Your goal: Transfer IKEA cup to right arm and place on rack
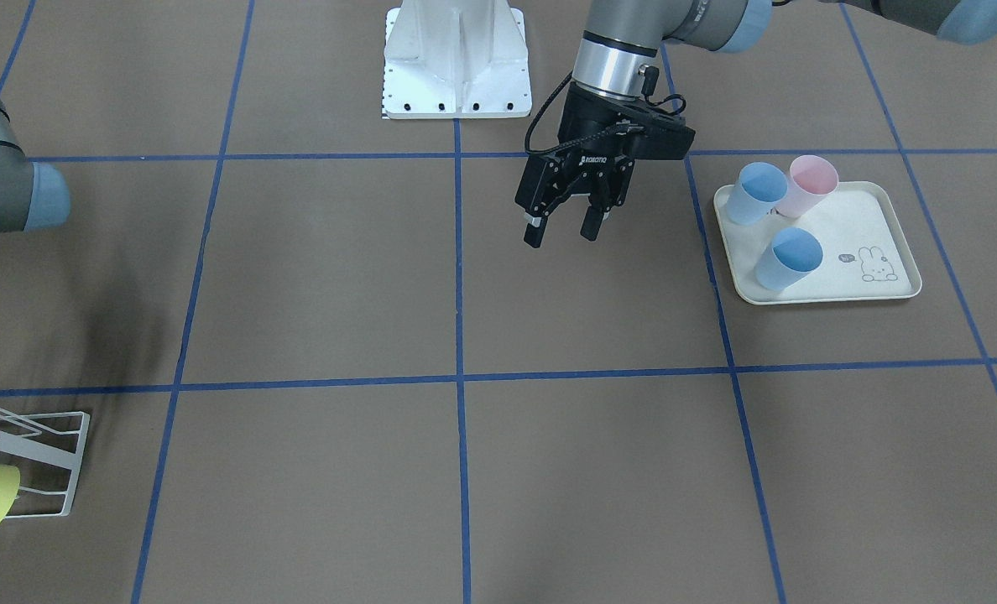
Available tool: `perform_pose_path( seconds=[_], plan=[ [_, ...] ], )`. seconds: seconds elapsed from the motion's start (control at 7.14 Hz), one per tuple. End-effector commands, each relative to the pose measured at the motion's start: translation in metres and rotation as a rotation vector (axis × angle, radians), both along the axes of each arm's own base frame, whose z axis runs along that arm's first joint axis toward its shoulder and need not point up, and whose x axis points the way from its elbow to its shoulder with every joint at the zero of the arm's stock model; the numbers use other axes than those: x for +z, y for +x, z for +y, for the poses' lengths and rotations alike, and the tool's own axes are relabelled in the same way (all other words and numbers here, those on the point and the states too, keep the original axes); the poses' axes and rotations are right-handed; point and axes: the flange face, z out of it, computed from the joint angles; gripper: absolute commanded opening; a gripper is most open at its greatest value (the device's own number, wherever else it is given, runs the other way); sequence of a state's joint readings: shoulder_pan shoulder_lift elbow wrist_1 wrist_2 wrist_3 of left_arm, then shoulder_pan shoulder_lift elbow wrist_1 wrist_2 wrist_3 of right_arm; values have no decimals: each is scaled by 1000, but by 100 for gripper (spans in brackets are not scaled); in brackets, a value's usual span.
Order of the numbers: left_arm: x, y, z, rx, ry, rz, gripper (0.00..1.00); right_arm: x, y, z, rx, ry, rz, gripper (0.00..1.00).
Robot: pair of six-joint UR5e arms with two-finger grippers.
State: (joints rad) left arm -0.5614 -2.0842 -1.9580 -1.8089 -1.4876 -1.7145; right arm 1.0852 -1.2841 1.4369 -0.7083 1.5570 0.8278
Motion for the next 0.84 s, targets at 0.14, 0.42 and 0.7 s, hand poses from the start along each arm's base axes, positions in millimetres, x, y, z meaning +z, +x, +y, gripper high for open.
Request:
perform_pose_path(
  seconds=[0.14,0.42,0.7],
  plan=[
    [46,-76,-12,158,14,-241,100,-105,39,47,-136,-70,-118,100],
    [114,-125,-15,317,2,-373,100,-181,46,91,-155,-140,-276,100],
    [197,-183,-1,527,2,-451,100,-215,4,123,-167,-224,-479,100]
  ],
)
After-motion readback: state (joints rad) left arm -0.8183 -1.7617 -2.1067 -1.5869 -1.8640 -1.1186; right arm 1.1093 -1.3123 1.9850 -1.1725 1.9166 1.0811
